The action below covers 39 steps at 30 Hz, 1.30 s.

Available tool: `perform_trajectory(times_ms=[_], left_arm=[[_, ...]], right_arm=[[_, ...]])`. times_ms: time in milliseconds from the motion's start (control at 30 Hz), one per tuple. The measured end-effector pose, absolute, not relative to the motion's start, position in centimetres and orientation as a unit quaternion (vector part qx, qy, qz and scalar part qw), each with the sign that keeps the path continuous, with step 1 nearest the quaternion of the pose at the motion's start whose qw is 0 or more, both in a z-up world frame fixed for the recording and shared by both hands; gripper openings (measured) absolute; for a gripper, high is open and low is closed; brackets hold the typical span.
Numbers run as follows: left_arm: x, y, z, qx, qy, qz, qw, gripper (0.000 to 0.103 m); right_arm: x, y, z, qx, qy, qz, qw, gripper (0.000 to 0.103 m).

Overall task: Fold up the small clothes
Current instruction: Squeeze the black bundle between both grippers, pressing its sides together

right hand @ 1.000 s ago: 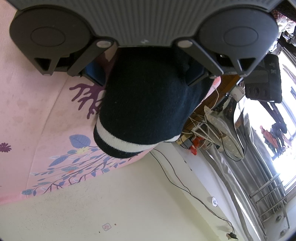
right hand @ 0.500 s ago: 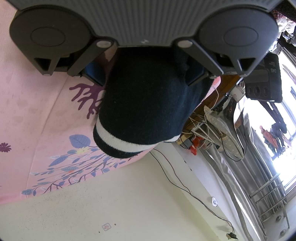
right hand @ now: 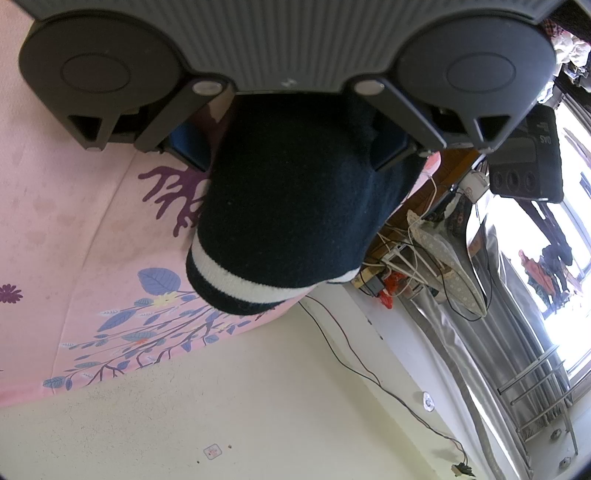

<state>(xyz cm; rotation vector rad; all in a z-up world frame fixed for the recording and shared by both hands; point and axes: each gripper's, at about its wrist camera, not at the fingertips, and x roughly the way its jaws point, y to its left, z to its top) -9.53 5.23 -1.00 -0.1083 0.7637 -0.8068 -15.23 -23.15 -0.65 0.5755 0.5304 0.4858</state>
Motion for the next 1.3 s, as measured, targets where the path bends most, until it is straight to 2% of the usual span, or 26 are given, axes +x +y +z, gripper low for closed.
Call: perform_trajectory(times_ms=[433, 1300], left_arm=[[-8.5, 6.1, -0.9, -0.095, 0.372, -0.379, 0.842, 0.103], [-9.0, 5.2, -0.9, -0.077, 0.36, -0.357, 0.858, 0.103]], right_arm=[[-15.2, -23.1, -0.7, 0.278, 0.256, 0.235, 0.896, 0.087], [-15.2, -22.8, -0.6, 0.271, 0.258, 0.231, 0.898, 0.087]])
